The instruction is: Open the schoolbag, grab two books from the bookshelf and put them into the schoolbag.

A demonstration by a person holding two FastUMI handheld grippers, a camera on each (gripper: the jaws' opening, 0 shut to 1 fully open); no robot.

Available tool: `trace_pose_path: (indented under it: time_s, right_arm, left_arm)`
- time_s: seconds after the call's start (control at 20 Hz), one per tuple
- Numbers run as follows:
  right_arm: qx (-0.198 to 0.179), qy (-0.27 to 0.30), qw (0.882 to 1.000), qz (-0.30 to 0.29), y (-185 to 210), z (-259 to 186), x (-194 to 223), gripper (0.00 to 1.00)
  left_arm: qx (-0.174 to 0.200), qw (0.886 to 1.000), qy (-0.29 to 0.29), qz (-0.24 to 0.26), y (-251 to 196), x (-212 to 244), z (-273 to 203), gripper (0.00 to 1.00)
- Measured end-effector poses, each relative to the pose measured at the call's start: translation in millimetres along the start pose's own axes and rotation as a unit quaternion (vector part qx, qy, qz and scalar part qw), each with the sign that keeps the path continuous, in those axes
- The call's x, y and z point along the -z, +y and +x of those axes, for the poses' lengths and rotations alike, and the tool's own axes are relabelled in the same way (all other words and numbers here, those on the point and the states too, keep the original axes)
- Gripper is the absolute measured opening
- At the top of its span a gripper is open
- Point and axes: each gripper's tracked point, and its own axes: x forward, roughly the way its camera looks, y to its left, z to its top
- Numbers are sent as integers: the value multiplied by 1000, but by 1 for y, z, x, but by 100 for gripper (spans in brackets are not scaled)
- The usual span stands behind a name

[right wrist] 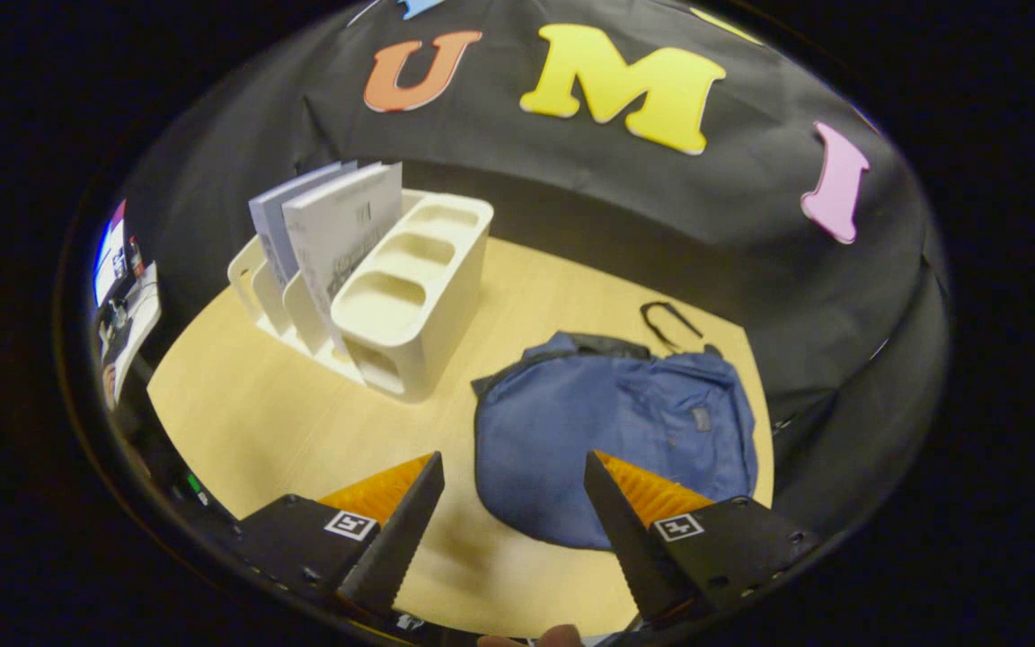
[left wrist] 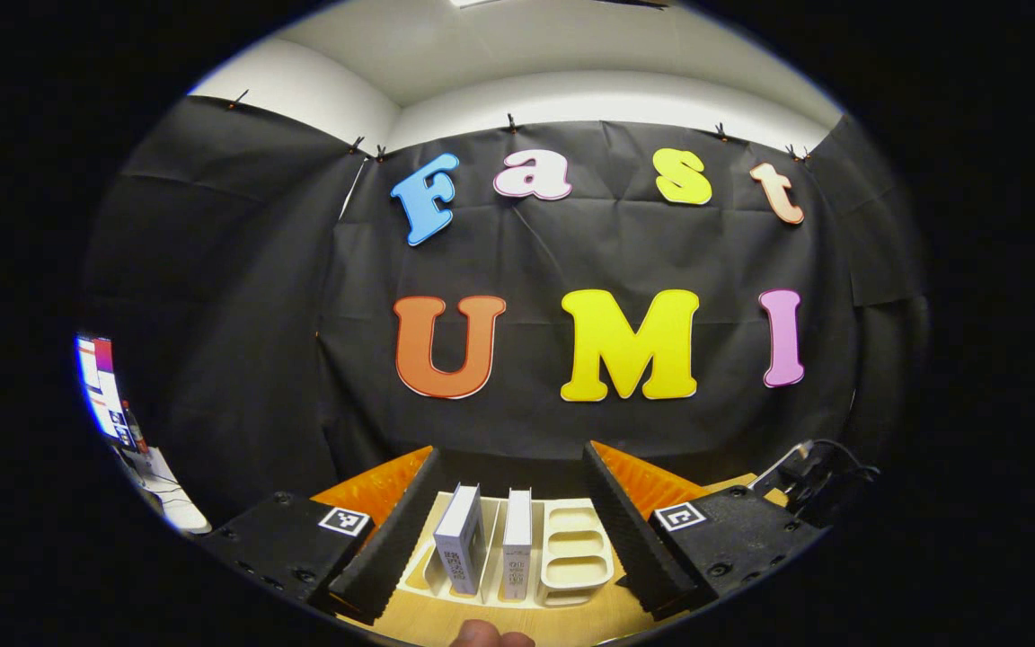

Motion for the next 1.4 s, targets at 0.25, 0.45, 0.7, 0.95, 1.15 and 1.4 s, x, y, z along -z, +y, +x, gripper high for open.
trace_pose_path:
  time_s: [0.25,0.45,0.7,0.95,1.15,1.4]
  right_arm:
    - [16,57,998,-9,21,48,15,96]
    - [44,104,994,1,20,89,26,96]
    - [84,126,988,-4,12,112,31,99]
    - [129,141,982,-5,-5,130,33,94]
    - [148,147,978,10,-11,133,33,90]
    - [161,137,977,14,-6,133,30,59]
  left_arm:
    - [-9,1000,15,-11,13,11,-6,99]
    - [-23,999,25,-17,31,19,-9,99]
    - [-38,998,36,-28,47,26,-9,99]
    - [-40,998,42,-30,48,30,-7,99]
    - [-34,998,39,-31,43,27,-5,99]
    - [-22,999,39,-25,35,25,-4,99]
